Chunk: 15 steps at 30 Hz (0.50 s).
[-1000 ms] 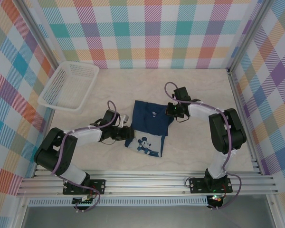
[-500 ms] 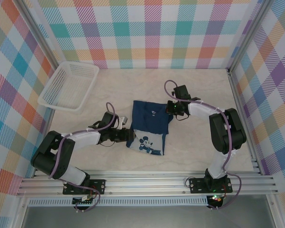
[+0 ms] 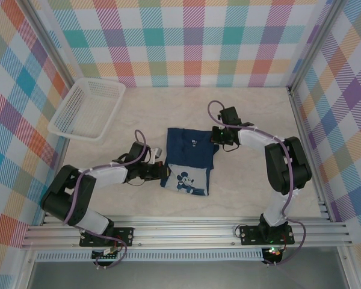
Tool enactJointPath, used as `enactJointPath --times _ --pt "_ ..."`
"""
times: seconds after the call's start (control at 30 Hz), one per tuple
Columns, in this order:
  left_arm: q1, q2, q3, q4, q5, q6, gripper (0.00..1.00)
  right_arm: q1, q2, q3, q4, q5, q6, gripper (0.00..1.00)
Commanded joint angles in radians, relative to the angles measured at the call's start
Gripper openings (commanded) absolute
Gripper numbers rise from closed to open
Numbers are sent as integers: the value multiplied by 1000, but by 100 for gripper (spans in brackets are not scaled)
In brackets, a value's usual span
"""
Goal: Fold the inside-out t-shirt
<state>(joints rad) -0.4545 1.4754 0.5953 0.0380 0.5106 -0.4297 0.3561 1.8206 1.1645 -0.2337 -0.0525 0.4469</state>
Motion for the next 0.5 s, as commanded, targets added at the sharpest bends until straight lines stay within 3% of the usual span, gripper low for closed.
enactJointPath --times 0.0,0.17,0.47 --pt "11 -104 -27 -73 -74 -7 0 -23 12 39 -6 35 -29 2" --pt "10 -156 -46 -134 -133 -12 0 -34 32 47 3 33 -28 2" --pt "10 -58 -36 -175 -182 -27 0 -34 122 84 18 -43 -43 5"
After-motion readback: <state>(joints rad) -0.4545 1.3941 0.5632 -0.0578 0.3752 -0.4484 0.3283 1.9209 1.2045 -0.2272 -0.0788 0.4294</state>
